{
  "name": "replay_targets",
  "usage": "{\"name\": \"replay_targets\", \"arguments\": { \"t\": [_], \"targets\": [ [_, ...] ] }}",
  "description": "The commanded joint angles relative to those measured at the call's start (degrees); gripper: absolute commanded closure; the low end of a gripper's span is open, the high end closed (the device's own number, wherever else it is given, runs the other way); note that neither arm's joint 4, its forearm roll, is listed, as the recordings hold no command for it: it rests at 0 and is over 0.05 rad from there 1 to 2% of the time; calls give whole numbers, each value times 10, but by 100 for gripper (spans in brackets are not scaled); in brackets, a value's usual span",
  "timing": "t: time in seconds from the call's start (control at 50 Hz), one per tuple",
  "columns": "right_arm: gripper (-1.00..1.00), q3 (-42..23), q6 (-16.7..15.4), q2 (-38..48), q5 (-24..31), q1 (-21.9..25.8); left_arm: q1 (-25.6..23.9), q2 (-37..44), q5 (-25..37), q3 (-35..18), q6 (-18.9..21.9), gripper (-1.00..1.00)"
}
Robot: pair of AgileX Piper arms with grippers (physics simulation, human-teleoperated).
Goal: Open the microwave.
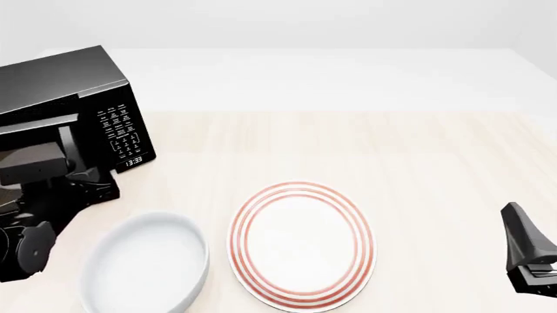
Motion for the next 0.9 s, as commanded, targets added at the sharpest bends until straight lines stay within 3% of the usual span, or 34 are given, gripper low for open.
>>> {"name": "replay_targets", "arguments": {
  "t": [0.02, 0.9],
  "targets": [
    [-100, 0, 0, 0, 0, 0, -36, -46, -16, -9, -17, 100],
    [-100, 0, 0, 0, 0, 0, -64, -99, -38, 56, -17, 100]
  ]
}}
